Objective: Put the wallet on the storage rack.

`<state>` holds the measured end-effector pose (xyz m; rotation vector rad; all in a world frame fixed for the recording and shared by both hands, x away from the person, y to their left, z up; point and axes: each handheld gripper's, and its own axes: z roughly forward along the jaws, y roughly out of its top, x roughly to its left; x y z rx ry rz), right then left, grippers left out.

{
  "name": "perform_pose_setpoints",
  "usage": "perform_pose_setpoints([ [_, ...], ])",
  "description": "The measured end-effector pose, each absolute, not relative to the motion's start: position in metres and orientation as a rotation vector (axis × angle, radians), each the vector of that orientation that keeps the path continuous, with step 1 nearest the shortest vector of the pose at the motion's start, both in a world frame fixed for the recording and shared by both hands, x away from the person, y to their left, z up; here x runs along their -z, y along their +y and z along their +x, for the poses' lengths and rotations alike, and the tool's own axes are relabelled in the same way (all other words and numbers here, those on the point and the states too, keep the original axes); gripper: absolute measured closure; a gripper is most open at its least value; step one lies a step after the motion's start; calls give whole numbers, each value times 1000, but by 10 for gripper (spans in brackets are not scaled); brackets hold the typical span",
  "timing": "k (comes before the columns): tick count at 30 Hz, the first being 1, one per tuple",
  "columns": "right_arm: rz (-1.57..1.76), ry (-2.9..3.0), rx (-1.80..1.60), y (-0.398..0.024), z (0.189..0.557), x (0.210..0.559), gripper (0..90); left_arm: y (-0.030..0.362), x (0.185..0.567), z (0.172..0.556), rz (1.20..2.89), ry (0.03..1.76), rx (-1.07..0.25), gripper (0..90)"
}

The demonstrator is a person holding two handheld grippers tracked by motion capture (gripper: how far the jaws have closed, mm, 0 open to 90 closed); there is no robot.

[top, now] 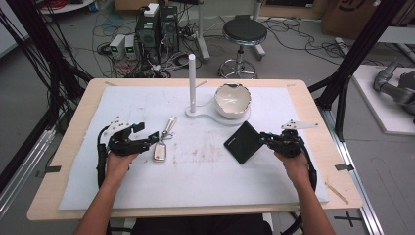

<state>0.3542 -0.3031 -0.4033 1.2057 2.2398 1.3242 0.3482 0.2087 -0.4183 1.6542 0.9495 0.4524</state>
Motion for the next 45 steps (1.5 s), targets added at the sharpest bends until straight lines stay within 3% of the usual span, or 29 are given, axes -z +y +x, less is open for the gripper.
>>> perform_pose_setpoints([
  [11,1199,2246,-1330,-303,354,403,828,178,416,359,1676,885,-371,273],
  [21,1183,2256,-1324,-300,355,402,828,126,415,377,1735,812,-323,277],
  [45,1121,2275,-1345,-292,350,401,828,113,426,377,1766,800,-278,320],
])
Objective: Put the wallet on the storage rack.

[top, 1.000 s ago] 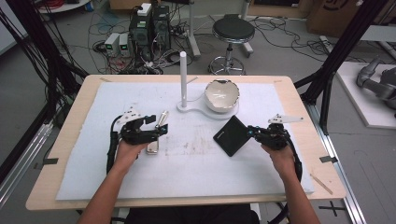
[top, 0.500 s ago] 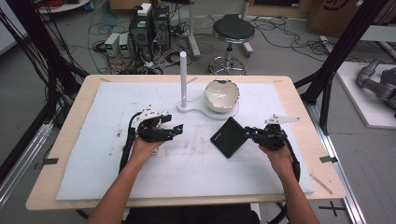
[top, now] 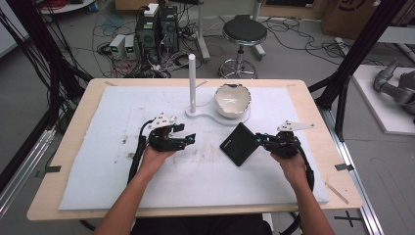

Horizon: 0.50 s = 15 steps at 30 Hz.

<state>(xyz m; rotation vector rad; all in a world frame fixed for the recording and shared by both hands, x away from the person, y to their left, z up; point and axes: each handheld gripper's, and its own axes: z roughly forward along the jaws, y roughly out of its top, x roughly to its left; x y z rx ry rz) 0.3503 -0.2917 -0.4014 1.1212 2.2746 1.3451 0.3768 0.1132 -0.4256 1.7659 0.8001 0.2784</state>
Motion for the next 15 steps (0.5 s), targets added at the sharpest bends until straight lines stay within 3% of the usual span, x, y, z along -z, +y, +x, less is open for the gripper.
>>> perform_pose_setpoints([
  [15,1065,2282,-1355,-286,349,398,829,64,434,394,1823,710,-167,339],
])
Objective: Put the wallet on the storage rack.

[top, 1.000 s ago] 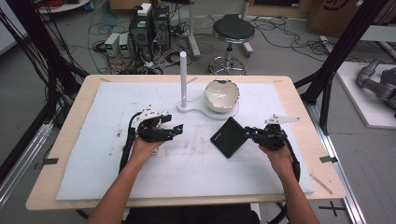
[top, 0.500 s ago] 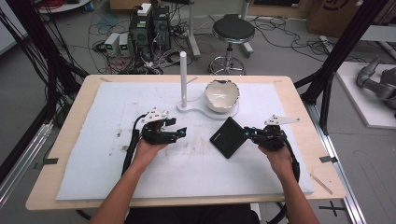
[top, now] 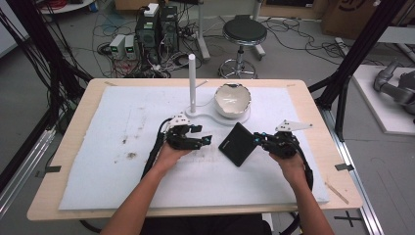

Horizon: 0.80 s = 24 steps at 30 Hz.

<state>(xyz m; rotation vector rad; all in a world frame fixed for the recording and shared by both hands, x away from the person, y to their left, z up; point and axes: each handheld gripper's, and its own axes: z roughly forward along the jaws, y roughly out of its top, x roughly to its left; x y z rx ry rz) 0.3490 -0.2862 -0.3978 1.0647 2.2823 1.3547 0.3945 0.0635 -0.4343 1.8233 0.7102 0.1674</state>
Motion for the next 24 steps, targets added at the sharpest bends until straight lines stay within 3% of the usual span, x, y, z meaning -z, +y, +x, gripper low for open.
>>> perform_pose_setpoints([
  [24,1039,2302,-1349,-282,349,397,829,14,447,411,1971,640,-72,375],
])
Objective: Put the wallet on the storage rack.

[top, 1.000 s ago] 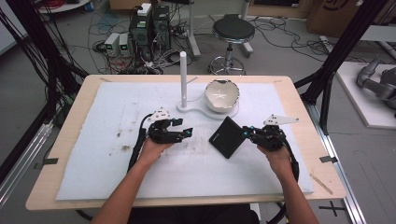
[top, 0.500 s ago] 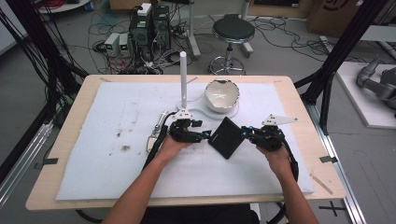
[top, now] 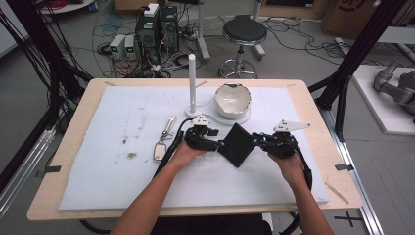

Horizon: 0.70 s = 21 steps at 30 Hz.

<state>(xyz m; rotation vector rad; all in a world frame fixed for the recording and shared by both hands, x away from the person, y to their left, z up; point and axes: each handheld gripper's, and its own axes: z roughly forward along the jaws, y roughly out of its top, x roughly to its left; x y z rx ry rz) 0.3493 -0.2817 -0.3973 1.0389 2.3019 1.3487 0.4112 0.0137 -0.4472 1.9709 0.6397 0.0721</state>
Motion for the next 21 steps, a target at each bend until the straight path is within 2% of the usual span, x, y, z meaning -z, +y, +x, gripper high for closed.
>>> perform_pose_setpoints([
  [5,1030,2305,-1348,-281,349,397,829,10,448,413,2011,619,-47,389],
  [10,1032,2309,-1349,-281,350,397,829,10,448,413,2014,595,-30,458],
  [17,1030,2311,-1350,-281,350,398,829,8,447,411,2018,549,-10,599],
  [21,1028,2313,-1349,-281,350,398,829,9,448,412,2014,560,-2,622],
])
